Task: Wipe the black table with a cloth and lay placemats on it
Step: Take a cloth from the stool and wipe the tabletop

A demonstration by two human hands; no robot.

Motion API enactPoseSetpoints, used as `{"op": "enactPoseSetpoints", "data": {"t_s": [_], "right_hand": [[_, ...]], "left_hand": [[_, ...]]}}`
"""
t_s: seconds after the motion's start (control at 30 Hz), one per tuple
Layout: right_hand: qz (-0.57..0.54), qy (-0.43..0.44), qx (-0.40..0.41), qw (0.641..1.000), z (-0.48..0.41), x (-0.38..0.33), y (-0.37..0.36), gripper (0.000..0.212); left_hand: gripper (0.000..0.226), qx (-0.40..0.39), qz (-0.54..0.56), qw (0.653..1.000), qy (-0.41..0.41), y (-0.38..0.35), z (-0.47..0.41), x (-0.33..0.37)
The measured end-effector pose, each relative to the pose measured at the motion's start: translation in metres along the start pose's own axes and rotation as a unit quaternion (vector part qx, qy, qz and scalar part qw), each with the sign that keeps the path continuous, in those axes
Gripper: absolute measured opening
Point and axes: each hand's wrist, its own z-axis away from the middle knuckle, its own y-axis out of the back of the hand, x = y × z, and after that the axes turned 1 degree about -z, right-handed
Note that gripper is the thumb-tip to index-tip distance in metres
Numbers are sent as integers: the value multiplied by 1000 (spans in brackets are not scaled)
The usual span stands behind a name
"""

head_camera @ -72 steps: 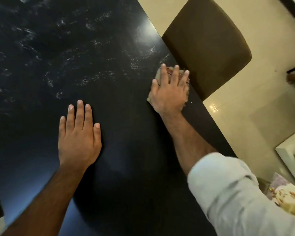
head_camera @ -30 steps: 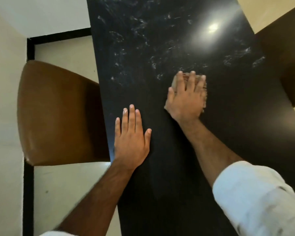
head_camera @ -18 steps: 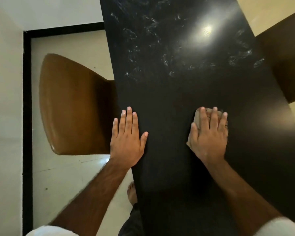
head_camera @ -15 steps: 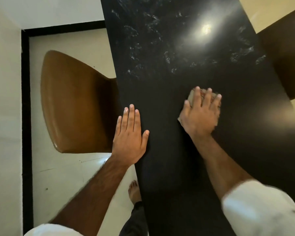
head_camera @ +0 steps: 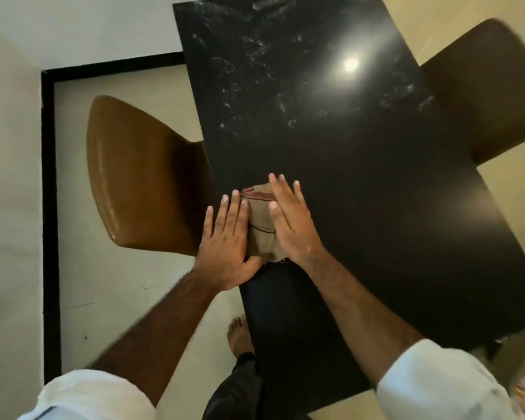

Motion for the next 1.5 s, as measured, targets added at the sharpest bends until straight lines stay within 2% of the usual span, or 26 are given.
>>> {"op": "enactPoseSetpoints", "data": {"t_s": [0.1, 0.2, 0.33, 0.47, 0.6, 0.8, 0.87, 1.07, 1.23, 1.5], "right_hand": [[41, -47, 102, 993, 60, 39, 19, 65], [130, -108, 102, 980, 126, 78, 17, 71], [151, -135, 111, 973, 191, 105, 14, 71], [142, -153, 100, 973, 226, 112, 6, 71], [165, -155, 70, 972, 246, 108, -6, 74], [198, -140, 14, 970, 267, 80, -19, 79], [204, -134, 3, 970, 269, 68, -21, 81], [214, -93, -2, 973, 252, -4, -26, 83], [238, -34, 14, 970, 192, -91, -48, 82], [257, 15, 83, 963, 64, -275, -121, 79]], "left_hand": [[120, 58, -8, 998, 13, -3, -18, 32], [118, 37, -41, 998, 34, -9, -45, 62], [92, 40, -79, 995, 34, -33, -34, 82], [80, 46, -110, 993, -7, -52, 13, 108], [83, 18, -105, 993, -55, -61, 78, 129], [97, -91, -82, 988, -93, -50, 140, 132], [92, -76, -56, 993, -76, -29, 150, 123], [83, 112, -4, 993, -38, 74, 188, 65], [79, 198, -11, 980, 1, 150, 195, -37], [78, 213, 29, 975, 54, 240, 198, -235]]}}
